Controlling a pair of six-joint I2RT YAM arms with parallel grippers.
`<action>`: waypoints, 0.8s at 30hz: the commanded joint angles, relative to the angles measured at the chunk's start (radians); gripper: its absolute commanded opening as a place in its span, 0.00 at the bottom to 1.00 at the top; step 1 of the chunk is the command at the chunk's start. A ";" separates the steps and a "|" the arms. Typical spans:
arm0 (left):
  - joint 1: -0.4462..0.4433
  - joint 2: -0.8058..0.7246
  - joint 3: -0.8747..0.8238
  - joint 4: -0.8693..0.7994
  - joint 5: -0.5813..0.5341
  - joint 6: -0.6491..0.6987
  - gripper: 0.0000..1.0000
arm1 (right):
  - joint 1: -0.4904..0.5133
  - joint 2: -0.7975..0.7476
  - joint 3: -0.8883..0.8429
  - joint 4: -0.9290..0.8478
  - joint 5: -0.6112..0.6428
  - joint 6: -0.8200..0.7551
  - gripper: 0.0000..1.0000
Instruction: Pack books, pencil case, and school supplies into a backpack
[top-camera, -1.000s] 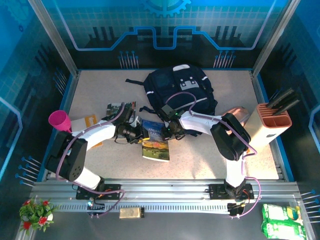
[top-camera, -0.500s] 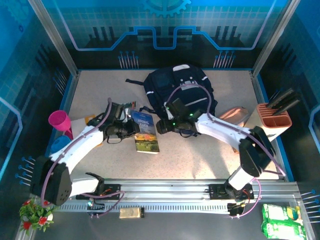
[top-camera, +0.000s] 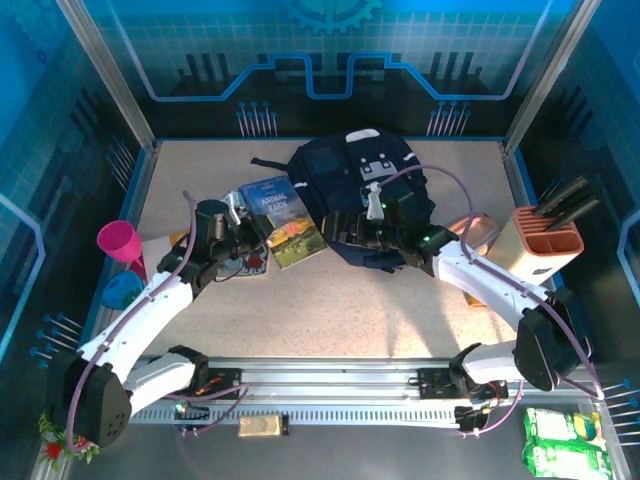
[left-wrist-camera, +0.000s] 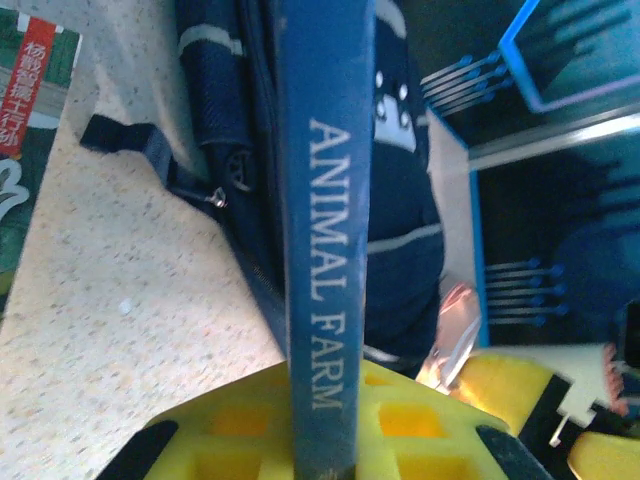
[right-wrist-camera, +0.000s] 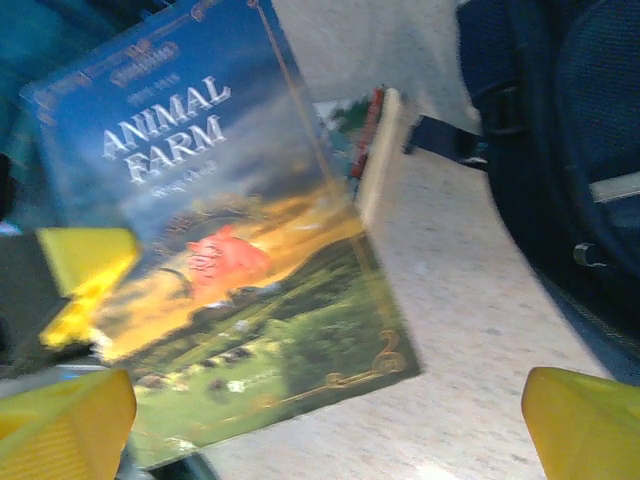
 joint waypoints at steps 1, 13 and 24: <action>0.010 0.020 -0.008 0.284 -0.030 -0.154 0.09 | -0.020 0.024 -0.055 0.286 -0.111 0.245 1.00; 0.037 0.207 0.098 0.508 -0.063 -0.307 0.09 | -0.027 0.341 0.028 0.807 -0.175 0.660 0.93; 0.038 0.279 0.159 0.560 -0.075 -0.311 0.11 | -0.028 0.446 0.093 0.852 -0.149 0.684 0.91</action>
